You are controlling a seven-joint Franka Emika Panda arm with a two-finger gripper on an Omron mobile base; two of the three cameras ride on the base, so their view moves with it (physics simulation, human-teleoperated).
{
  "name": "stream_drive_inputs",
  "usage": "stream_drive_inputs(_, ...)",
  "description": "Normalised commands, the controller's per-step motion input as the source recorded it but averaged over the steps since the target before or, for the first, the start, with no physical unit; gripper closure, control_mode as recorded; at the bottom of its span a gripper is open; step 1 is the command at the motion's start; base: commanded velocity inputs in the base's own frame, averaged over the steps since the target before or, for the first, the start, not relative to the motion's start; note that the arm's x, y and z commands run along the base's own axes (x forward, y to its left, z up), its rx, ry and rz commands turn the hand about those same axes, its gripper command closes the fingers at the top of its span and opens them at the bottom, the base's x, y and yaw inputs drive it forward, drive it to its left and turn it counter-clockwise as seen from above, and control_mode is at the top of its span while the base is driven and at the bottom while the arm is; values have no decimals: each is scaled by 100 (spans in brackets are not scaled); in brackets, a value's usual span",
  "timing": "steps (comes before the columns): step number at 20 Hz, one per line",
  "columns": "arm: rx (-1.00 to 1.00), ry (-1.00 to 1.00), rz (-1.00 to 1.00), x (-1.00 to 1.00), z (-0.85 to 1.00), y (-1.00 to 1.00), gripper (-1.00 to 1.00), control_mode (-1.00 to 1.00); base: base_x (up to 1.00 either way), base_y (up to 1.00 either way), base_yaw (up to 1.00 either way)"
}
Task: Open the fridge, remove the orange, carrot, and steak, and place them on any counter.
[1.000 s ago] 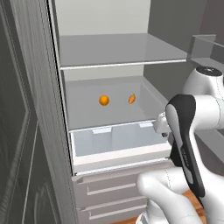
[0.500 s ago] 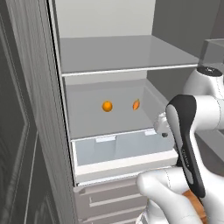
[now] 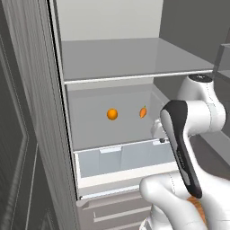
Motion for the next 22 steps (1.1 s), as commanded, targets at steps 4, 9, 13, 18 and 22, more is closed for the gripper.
stream_drive_inputs(4,0,0,-6,36,-49,9,-100,-100,0,0,0)
stream_drive_inputs(9,0,0,-9,31,-41,1,-100,-100,0,0,0)
stream_drive_inputs(13,1,-3,-11,30,-20,0,-100,-100,0,0,0)
stream_drive_inputs(18,1,-1,-15,34,-1,0,-100,-100,0,0,0)
stream_drive_inputs(22,1,-10,-21,25,0,0,-100,-100,0,0,0)
